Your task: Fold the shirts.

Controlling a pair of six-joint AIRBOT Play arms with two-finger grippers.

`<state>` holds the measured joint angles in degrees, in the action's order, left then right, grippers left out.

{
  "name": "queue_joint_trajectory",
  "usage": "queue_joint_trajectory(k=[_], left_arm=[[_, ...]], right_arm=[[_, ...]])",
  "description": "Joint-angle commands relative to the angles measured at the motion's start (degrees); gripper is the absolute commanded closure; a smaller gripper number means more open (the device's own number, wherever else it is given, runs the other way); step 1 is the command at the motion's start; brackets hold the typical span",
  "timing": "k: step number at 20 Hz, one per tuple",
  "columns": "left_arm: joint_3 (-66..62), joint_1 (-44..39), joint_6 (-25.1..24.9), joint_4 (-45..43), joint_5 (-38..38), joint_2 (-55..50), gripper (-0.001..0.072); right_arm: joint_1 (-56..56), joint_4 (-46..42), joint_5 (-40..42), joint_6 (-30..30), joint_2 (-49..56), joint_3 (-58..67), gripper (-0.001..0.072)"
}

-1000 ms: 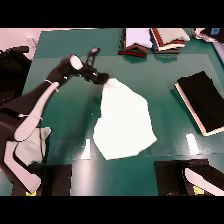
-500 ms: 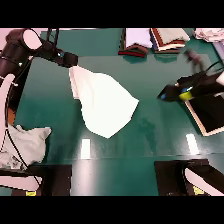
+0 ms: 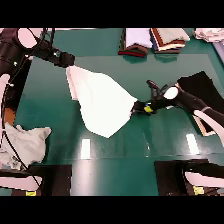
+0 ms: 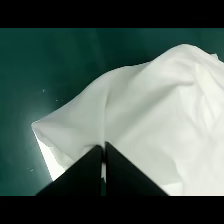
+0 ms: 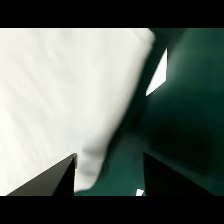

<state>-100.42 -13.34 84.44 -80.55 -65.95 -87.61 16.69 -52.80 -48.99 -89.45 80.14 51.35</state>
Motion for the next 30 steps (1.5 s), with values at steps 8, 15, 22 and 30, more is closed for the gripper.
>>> queue_joint_trajectory(k=[8,15,22,30], left_arm=[[-0.17,0.04,-0.13,-3.85,3.19,11.8,0.0683],[-0.17,0.04,-0.57,0.28,6.6,33.35,0.0684],[7.1,-0.02,-2.47,4.61,0.96,32.54,0.0684],[39.63,-16.83,-3.98,6.03,0.59,32.06,0.0683]], right_arm=[[-1.97,-0.33,-7.96,7.87,3.87,22.84,0.0697],[-14.95,-2.89,-18.14,7.91,-16.74,43.85,0.0697],[-16.81,-5.11,-24.72,7.41,-23.78,47.41,0.0697],[-16.87,-17.66,-24.87,3.37,-30.82,22.91,0.0698]])
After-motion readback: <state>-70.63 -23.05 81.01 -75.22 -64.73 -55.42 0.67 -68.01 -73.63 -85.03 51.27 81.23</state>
